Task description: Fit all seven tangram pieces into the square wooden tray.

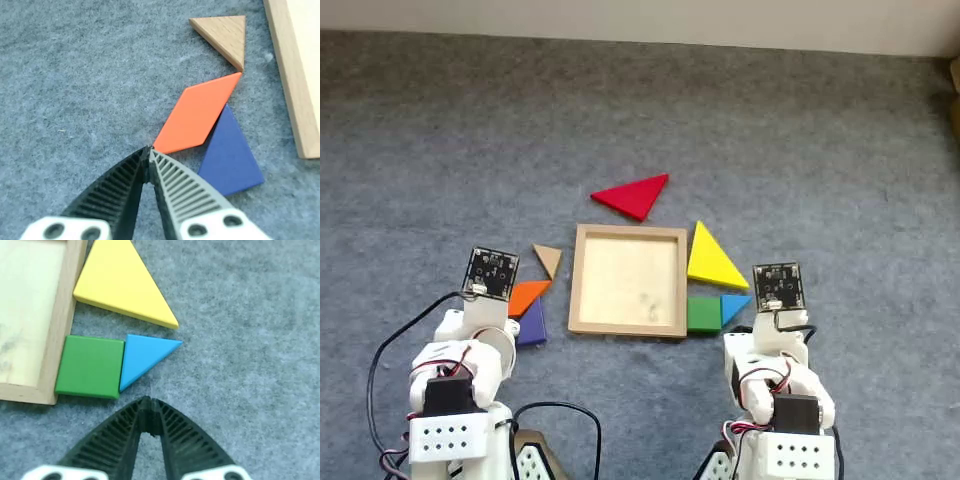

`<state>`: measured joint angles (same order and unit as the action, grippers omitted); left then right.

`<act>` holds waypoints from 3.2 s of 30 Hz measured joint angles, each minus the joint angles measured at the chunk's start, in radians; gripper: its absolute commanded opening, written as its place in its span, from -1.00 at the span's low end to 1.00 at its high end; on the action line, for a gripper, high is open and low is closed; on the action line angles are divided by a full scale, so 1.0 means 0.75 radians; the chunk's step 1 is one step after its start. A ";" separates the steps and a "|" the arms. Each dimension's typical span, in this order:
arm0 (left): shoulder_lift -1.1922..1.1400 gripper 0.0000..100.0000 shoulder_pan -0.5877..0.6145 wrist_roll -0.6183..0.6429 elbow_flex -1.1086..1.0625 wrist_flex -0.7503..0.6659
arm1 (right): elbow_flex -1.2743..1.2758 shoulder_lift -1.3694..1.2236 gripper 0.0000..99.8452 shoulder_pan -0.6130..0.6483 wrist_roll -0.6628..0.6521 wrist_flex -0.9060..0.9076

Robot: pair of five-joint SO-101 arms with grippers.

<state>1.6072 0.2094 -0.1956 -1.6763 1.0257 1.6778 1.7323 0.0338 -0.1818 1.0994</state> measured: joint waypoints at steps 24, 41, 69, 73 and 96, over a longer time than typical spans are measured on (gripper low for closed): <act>0.000 -0.99 0.000 0.000 0.000 0.000 | 0.000 0.000 -0.99 0.000 0.000 0.000; 0.000 -0.99 0.000 0.000 0.000 0.000 | 0.000 0.000 -0.99 0.000 0.000 0.000; 0.000 -0.99 0.000 0.000 0.000 0.000 | -0.133 0.000 -0.99 -0.004 0.000 0.000; 0.000 -0.99 0.000 0.000 0.000 0.000 | -0.297 0.000 -0.99 -0.014 0.000 0.000; 0.000 -0.99 0.000 0.000 0.000 0.000 | -1.217 -1.328 -0.54 0.209 0.000 0.155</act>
<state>1.6072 0.2094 -0.1956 -1.6763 1.0257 0.7649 0.7365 0.1903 -0.1818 1.2160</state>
